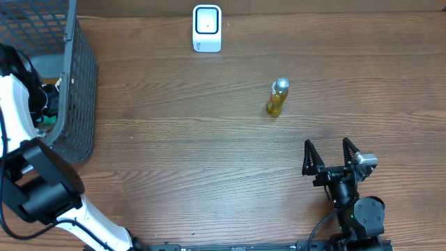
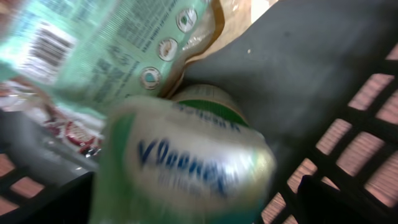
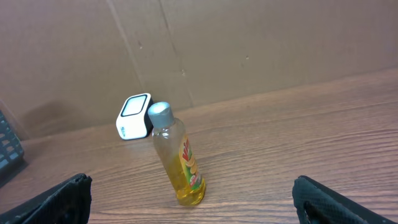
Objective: Scan the item barcode
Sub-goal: 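Grasp the green-capped jar in the basket with the left gripper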
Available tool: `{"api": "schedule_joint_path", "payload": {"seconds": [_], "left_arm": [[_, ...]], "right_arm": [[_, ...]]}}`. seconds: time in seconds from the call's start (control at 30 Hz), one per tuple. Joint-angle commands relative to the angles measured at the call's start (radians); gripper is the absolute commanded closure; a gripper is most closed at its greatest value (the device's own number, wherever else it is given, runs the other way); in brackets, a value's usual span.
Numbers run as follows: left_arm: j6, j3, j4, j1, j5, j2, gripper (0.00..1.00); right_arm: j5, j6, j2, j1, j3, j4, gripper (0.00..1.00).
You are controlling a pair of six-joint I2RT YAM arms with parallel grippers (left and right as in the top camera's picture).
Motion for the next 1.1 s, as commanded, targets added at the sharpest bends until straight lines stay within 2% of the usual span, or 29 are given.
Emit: {"api": "schedule_joint_path", "payload": {"seconds": [0.0, 0.23, 0.5, 0.67, 0.77, 0.83, 0.87, 1.07], "left_arm": [[0.026, -0.010, 0.001, 0.011, 0.015, 0.062, 0.01], [0.022, -0.010, 0.007, 0.012, 0.033, 0.111, 0.00], [0.022, -0.006, 0.015, 0.012, 0.034, 0.110, 0.23], [0.021, 0.052, -0.037, 0.012, 0.036, 0.110, 0.40], [0.003, 0.114, -0.087, 0.012, 0.038, 0.110, 0.46], [-0.005, 0.165, -0.126, 0.012, 0.037, 0.110, 0.66], [-0.006, 0.197, -0.149, 0.012, 0.038, 0.110, 0.72], [-0.088, 0.433, -0.299, 0.012, 0.039, 0.109, 0.72]], "right_arm": [[-0.001, -0.004, -0.010, 0.005, -0.011, 0.004, 0.00], [-0.002, -0.004, -0.010, 0.005, -0.011, 0.004, 0.00], [-0.002, -0.004, -0.010, 0.005, -0.011, 0.004, 0.00], [-0.001, -0.004, -0.010, 0.005, -0.011, 0.004, 0.00], [-0.001, -0.005, -0.010, 0.005, -0.011, 0.004, 0.00], [-0.002, -0.004, -0.010, 0.005, -0.011, 0.004, 0.00], [-0.001, -0.004, -0.010, 0.005, -0.011, 0.004, 0.00], [-0.002, -0.004, -0.010, 0.005, -0.011, 0.004, 0.00]]}}
